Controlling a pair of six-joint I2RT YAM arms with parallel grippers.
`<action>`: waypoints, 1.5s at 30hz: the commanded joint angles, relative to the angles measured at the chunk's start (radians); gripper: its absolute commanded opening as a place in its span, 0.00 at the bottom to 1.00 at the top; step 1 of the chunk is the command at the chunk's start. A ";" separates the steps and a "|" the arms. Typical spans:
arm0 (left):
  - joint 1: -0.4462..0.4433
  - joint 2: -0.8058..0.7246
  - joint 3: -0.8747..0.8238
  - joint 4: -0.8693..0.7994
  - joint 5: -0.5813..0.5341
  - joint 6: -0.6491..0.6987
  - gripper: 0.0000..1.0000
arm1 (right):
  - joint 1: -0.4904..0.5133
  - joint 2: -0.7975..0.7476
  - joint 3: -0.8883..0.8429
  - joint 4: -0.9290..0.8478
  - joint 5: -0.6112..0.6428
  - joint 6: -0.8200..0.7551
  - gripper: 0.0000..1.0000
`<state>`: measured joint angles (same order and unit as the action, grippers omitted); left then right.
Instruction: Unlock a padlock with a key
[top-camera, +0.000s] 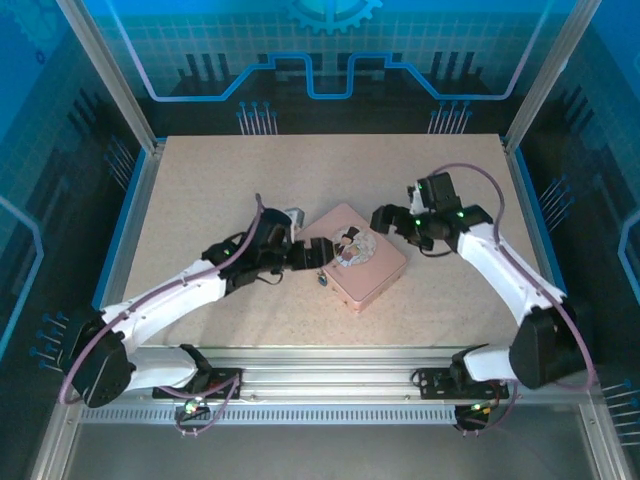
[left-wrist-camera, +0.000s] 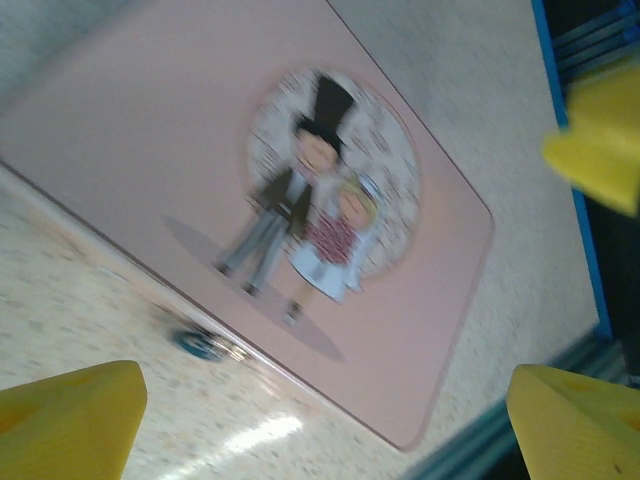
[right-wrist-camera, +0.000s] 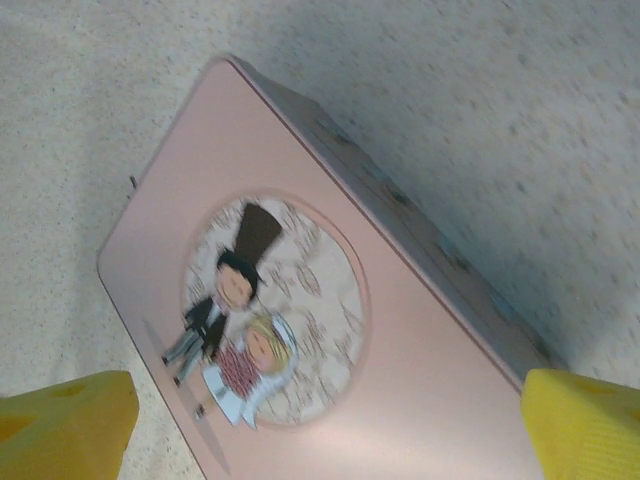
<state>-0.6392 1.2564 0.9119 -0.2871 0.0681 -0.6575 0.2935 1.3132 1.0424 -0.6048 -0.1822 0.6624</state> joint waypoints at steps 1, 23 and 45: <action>0.076 0.052 0.071 -0.090 0.025 0.107 0.95 | -0.008 -0.092 -0.103 -0.065 0.027 0.074 0.99; 0.190 0.513 0.399 -0.108 0.218 0.234 0.89 | 0.051 -0.145 -0.360 0.240 -0.126 0.309 0.93; 0.176 0.293 0.062 0.068 0.229 0.068 0.84 | 0.042 0.367 0.102 0.244 -0.139 0.131 0.88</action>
<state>-0.4454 1.5379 1.0008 -0.2398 0.2596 -0.5423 0.3298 1.6382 1.0725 -0.3828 -0.2859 0.8356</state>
